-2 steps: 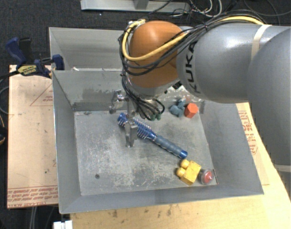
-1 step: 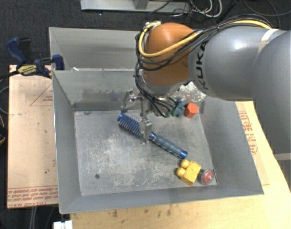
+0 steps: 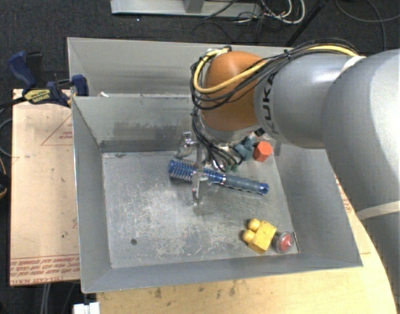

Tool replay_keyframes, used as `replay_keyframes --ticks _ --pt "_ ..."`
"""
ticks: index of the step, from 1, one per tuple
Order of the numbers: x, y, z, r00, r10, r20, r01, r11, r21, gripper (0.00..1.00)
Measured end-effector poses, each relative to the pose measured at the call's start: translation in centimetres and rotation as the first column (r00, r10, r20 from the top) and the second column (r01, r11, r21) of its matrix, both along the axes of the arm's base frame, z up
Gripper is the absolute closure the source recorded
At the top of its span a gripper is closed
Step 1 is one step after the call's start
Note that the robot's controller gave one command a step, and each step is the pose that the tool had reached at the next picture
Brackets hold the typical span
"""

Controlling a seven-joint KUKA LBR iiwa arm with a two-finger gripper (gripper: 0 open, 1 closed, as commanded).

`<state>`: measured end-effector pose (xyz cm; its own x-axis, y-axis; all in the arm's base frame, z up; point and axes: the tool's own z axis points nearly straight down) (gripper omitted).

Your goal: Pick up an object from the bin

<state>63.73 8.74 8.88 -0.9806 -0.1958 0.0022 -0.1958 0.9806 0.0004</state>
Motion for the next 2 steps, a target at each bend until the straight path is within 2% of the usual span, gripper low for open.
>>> replay_keyframes --ticks 1,2 --pt "0.1 0.1 0.2 1.0 -0.001 0.003 0.001 1.0 0.002 1.0" --pt "0.8 0.7 11.4 0.999 0.043 0.013 -0.043 0.999 0.002 1.0"
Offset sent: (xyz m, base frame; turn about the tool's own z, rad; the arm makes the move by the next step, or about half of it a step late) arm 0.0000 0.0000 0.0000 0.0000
